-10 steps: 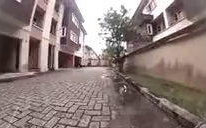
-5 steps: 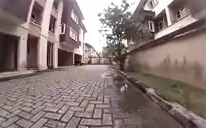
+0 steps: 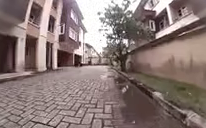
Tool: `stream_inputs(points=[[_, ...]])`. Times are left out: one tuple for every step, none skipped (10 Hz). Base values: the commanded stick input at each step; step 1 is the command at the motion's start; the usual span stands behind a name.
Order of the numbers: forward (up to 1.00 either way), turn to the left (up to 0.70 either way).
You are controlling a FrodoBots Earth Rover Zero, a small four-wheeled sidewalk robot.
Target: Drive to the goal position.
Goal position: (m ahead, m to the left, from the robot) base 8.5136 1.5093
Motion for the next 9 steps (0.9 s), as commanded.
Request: stream_inputs(points=[[0.50,0.00],[0.50,0.00],[0.50,0.00],[0.50,0.00],[0.50,0.00],[0.50,-0.21],[0.50,-0.39],[0.50,-0.47],[0.50,-0.24]])
